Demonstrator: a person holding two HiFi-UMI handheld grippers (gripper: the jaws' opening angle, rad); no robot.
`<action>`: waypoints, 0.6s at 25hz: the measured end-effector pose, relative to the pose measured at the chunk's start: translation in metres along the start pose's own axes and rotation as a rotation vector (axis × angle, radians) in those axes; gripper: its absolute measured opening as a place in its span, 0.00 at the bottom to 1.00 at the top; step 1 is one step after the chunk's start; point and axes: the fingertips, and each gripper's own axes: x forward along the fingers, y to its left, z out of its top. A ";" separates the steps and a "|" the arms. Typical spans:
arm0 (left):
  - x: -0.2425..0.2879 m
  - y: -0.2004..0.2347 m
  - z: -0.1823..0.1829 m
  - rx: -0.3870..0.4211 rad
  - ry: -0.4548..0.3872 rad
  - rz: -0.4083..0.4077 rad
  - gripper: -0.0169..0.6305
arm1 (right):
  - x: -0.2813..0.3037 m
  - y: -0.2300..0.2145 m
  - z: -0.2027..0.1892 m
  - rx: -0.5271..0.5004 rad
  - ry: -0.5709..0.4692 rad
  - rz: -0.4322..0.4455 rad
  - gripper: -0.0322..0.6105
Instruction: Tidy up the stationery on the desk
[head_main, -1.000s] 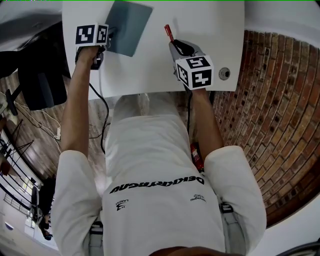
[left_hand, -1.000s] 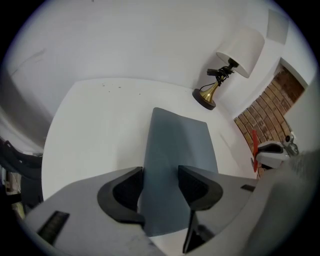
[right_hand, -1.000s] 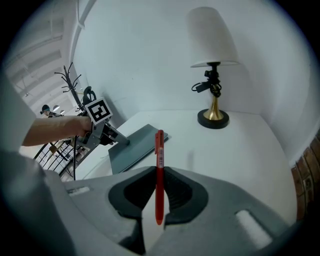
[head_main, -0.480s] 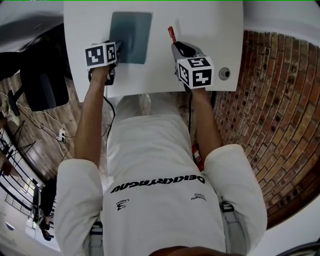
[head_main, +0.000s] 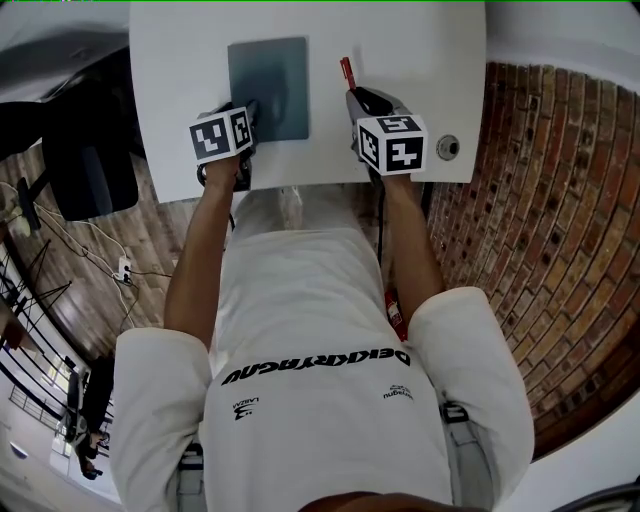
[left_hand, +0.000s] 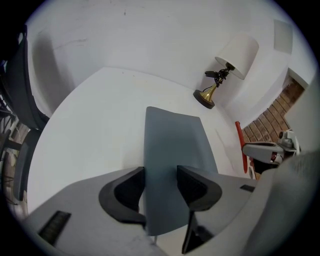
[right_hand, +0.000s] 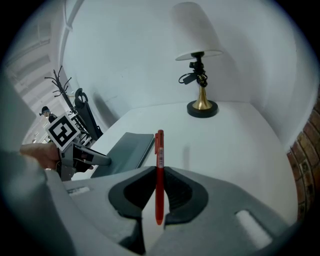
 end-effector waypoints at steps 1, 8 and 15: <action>0.000 -0.002 -0.004 -0.010 -0.003 0.001 0.34 | 0.000 0.000 -0.001 0.000 0.002 -0.001 0.13; -0.002 -0.015 -0.024 -0.050 -0.011 0.004 0.33 | 0.001 -0.003 -0.013 0.057 0.022 0.005 0.13; -0.002 -0.017 -0.027 -0.007 -0.001 -0.017 0.32 | 0.004 -0.004 -0.023 0.105 0.031 0.003 0.13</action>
